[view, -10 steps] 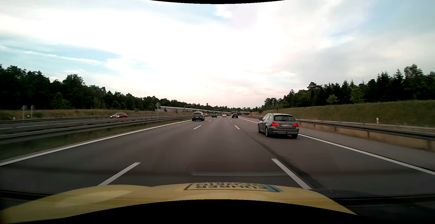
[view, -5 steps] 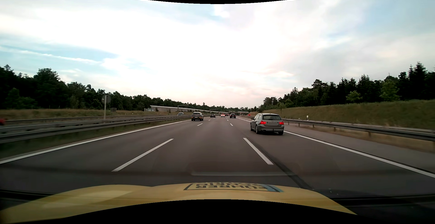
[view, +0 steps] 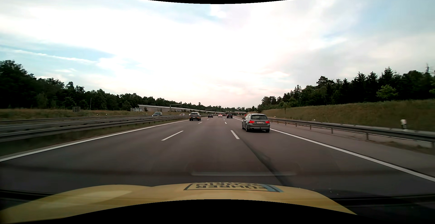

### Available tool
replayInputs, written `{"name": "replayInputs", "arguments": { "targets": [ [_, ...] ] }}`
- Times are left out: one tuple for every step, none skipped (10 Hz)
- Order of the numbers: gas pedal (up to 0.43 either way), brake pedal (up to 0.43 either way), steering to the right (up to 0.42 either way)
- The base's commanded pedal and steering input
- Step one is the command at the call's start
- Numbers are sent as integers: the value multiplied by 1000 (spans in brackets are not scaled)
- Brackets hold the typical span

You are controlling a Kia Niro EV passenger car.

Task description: Follow the waypoints while adhering to traffic rules and regulations

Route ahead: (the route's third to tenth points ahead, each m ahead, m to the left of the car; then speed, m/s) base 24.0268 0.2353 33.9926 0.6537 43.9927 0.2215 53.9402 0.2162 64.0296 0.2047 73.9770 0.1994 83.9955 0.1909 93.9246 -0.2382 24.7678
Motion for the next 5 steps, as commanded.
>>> {"name": "replayInputs", "arguments": {
  "targets": [
    [0,0,11],
    [0,0,11],
    [0,0,11],
    [0,0,10],
    [0,0,10]
  ]
}}
